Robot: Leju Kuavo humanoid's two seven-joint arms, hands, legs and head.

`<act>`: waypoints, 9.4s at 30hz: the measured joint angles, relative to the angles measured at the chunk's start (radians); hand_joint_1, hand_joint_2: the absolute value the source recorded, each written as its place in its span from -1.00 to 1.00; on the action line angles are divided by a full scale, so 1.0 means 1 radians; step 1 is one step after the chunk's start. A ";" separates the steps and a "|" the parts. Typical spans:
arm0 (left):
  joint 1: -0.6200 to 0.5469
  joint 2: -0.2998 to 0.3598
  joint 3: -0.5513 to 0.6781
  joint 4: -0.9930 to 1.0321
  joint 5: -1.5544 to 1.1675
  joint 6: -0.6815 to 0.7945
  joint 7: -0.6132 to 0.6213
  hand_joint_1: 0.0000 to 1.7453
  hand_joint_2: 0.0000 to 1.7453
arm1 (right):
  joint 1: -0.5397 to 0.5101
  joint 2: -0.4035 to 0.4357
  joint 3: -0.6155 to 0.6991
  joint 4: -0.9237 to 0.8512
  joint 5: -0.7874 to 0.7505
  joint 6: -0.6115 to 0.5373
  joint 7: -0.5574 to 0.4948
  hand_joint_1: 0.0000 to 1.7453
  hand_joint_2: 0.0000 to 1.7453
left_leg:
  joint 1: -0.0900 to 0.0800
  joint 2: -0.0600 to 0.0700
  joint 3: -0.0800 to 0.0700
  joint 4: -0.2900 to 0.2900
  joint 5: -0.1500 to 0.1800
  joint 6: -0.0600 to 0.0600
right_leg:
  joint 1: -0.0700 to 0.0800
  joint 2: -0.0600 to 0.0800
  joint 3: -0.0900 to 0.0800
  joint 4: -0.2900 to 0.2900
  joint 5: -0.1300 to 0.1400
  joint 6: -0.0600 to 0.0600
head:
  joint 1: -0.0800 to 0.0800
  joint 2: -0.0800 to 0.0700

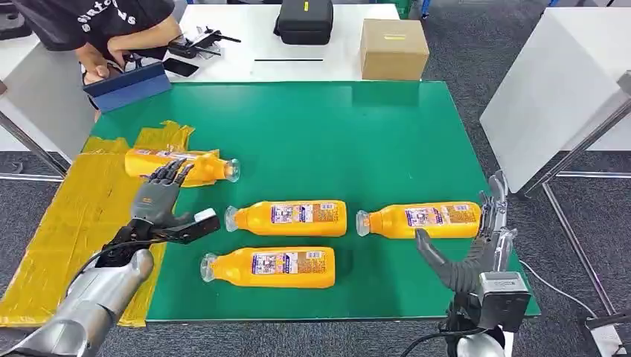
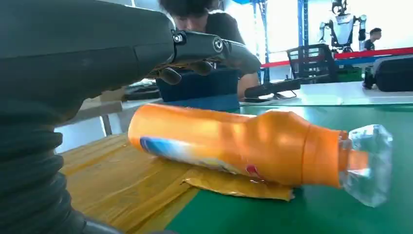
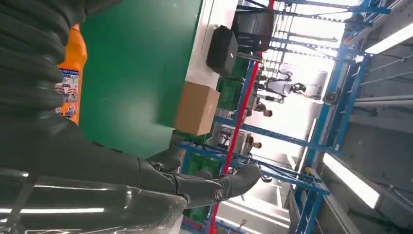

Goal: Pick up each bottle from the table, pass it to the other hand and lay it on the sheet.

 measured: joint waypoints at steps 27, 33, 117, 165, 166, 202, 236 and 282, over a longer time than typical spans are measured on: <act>0.192 -0.084 0.164 -0.568 1.258 -0.662 -0.260 -1.00 1.00 | 0.004 -0.222 -0.122 -0.021 0.867 0.186 0.441 -1.00 1.00 | -0.002 -0.001 0.000 0.000 -0.001 0.001 | -0.001 0.000 0.001 0.000 0.000 0.001 | 0.000 0.000; 0.215 -0.107 0.164 -0.611 1.331 -0.674 -0.255 -1.00 1.00 | 0.013 -0.404 -0.171 0.028 0.744 0.495 0.425 -1.00 1.00 | -0.005 -0.001 0.000 0.000 -0.001 0.002 | -0.003 -0.001 0.001 0.000 0.000 0.001 | 0.000 0.000; 0.176 -0.150 0.171 -0.555 1.375 -0.617 -0.258 -1.00 1.00 | -0.521 -0.581 0.380 0.707 0.659 0.545 0.370 -1.00 1.00 | -0.001 -0.001 0.001 0.000 0.001 0.003 | -0.002 -0.002 0.005 0.000 0.001 0.001 | 0.000 0.000; 0.263 -0.150 0.213 -0.556 1.386 -0.591 -0.264 -1.00 1.00 | -0.707 -0.404 0.299 1.146 0.908 0.311 0.362 -1.00 1.00 | -0.001 0.000 0.001 0.000 0.001 0.003 | -0.002 -0.001 0.005 0.000 0.001 0.001 | 0.000 0.000; 0.263 -0.149 0.214 -0.556 1.386 -0.591 -0.264 -1.00 1.00 | -0.710 -0.404 0.299 1.151 0.908 0.309 0.361 -1.00 1.00 | -0.001 0.000 0.001 0.000 0.001 0.003 | -0.002 -0.001 0.005 0.000 0.001 0.001 | 0.000 0.000; 0.309 -0.137 0.219 -0.572 1.416 -0.573 -0.265 -1.00 1.00 | -0.814 -0.344 0.325 1.316 0.819 0.380 0.236 0.94 1.00 | -0.001 0.000 0.006 0.000 0.001 0.003 | -0.002 -0.001 0.009 0.000 0.001 0.001 | 0.000 0.000; 0.366 -0.149 0.238 -0.681 1.372 -0.521 -0.230 -1.00 1.00 | -0.643 -0.198 0.190 0.918 0.538 -0.026 0.322 1.00 1.00 | 0.000 -0.001 0.000 0.000 0.001 0.003 | 0.000 -0.002 0.003 0.001 0.001 0.000 | 0.000 0.000; -0.038 -0.280 -0.161 -0.386 1.423 -0.615 -0.031 -1.00 1.00 | -0.826 0.252 0.237 1.315 0.138 -0.110 -0.113 1.00 1.00 | 0.000 0.000 -0.002 0.001 0.002 0.002 | 0.000 -0.001 0.002 0.001 0.001 0.000 | 0.000 0.000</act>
